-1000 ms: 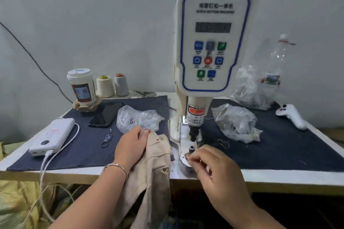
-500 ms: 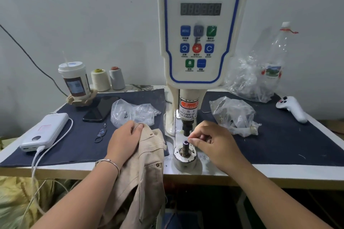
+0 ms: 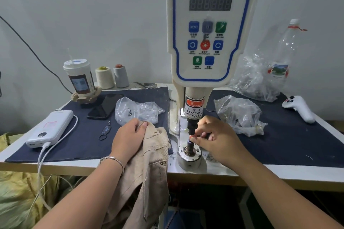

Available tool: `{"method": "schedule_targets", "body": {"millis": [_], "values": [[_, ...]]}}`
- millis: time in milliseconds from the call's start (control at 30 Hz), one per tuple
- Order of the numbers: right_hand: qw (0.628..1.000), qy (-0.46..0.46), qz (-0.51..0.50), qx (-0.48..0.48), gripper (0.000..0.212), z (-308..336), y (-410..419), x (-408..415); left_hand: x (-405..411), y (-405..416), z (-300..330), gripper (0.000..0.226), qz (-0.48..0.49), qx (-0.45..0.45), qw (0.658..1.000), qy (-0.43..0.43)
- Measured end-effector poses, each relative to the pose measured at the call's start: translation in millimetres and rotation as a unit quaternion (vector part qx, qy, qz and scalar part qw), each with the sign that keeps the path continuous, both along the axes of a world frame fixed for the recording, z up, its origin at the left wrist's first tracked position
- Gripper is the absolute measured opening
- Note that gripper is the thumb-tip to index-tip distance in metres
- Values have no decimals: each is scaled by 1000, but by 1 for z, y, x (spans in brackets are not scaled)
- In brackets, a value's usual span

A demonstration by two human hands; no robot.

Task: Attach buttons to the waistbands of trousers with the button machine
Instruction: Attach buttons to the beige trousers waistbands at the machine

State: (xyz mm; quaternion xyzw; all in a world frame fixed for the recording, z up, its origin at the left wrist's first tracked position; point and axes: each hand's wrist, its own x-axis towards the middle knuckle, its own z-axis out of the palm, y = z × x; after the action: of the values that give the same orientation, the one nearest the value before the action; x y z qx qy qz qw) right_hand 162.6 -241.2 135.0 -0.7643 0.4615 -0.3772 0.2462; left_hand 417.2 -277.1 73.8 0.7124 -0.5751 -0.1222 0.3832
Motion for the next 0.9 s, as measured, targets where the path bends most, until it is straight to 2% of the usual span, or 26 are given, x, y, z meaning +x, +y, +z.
{"method": "schedule_targets", "body": {"millis": [67,433,667,767,833,900], "values": [[1000,-2,1,11,28,1,-1,-1,0,0,0,42,0,0,1000,-2],[999,-23,-5,47,33,-2,-4,-6,1,-3,-3,40,2,-4,1000,-1],[999,-23,-29,35,5,0,4,-15,1,0,2,38,-13,16,1000,13],[998,-36,-52,21,9,5,16,-24,2,7,16,39,-67,51,990,112],[997,-39,-56,20,11,9,26,-31,7,20,34,42,-143,68,961,225],[996,-63,-47,41,13,13,37,-34,12,40,56,41,-217,94,932,276]]}}
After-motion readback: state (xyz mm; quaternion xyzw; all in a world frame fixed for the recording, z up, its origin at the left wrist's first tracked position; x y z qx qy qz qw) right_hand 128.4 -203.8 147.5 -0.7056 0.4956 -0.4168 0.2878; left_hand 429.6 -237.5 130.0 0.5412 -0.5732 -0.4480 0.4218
